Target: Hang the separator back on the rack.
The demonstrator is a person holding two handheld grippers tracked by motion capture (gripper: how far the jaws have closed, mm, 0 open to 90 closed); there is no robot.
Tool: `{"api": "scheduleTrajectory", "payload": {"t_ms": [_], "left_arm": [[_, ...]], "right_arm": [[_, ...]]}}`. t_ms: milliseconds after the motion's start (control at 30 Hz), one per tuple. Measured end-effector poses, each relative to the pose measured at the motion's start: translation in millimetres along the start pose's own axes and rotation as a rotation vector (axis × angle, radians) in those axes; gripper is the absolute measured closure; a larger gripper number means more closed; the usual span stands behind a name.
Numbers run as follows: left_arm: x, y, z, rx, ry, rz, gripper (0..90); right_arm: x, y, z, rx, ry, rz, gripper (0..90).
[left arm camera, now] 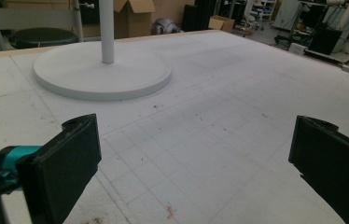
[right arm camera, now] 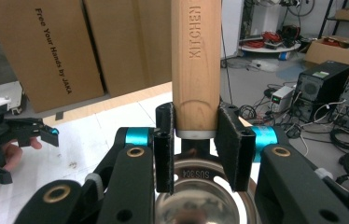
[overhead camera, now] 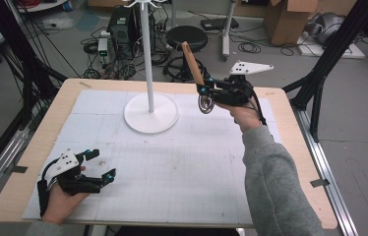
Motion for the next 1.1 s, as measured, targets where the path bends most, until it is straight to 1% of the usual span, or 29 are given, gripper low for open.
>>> {"api": "scheduleTrajectory", "payload": {"t_ms": [200,367,700,800,833,900,1100], "left_arm": [[1.2,0.1,0.8,0.000,-0.001,0.001,2.8],[1.0,0.2,0.1,0.003,0.003,-0.002,2.8],[2.2,-2.0,2.5,-0.013,-0.005,0.000,2.7],[2.0,-1.8,2.6,-0.013,-0.006,-0.002,2.8],[1.9,-1.7,2.6,-0.012,-0.005,-0.001,2.7],[1.4,-1.5,2.2,-0.013,-0.003,0.001,2.8],[1.3,-1.4,2.9,-0.012,-0.004,0.000,2.8]], "right_arm": [[-2.4,-3.7,-2.9,0.004,0.002,0.000,70.0],[-4.5,-8.6,-4.2,0.011,0.010,0.012,70.0],[-6.6,-21.0,-10.6,0.006,0.016,0.021,70.1],[-6.0,-22.9,-13.0,0.013,0.004,0.024,70.0],[-5.9,-24.0,-14.3,0.016,0.002,0.036,70.0],[-5.0,-26.7,-15.7,0.011,0.002,0.045,70.1],[-4.4,-31.0,-18.6,0.007,-0.001,0.044,70.0]]}}
Point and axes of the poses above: each handheld gripper's, and its own axes: z roughly backward along the jaws, y roughly out of its underside, x roughly to its left, the point moved 7 cm from there along -z, roughly forward along the jaws, and after that the axes turned 15 degrees about z, right-handed, at the moved point
